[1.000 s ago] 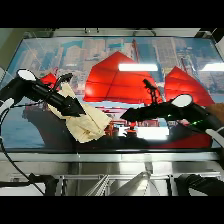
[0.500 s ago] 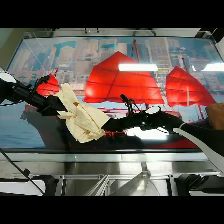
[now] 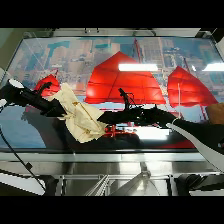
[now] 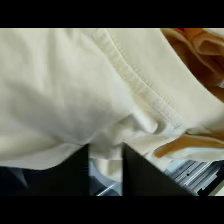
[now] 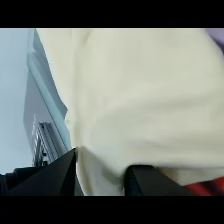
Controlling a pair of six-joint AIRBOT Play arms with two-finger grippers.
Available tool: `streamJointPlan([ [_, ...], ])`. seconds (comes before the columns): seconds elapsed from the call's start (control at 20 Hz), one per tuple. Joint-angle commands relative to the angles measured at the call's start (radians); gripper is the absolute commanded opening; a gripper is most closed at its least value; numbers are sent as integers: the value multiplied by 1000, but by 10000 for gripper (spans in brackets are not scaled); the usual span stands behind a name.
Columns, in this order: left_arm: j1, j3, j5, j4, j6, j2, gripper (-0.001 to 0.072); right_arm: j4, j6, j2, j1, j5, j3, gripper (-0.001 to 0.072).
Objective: Fold the shirts.
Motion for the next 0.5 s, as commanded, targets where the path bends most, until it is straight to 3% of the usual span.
streamJointPlan([
  [0.0,-2,2,-3,-4,35,-56,15,10,-1,-5,1,-7,6,89],
  [0.1,-2,5,8,-3,35,-57,18,10,-1,-11,1,-7,6,18],
  [0.45,30,83,-47,2,35,-5,26,35,-17,31,-67,-4,8,16],
])
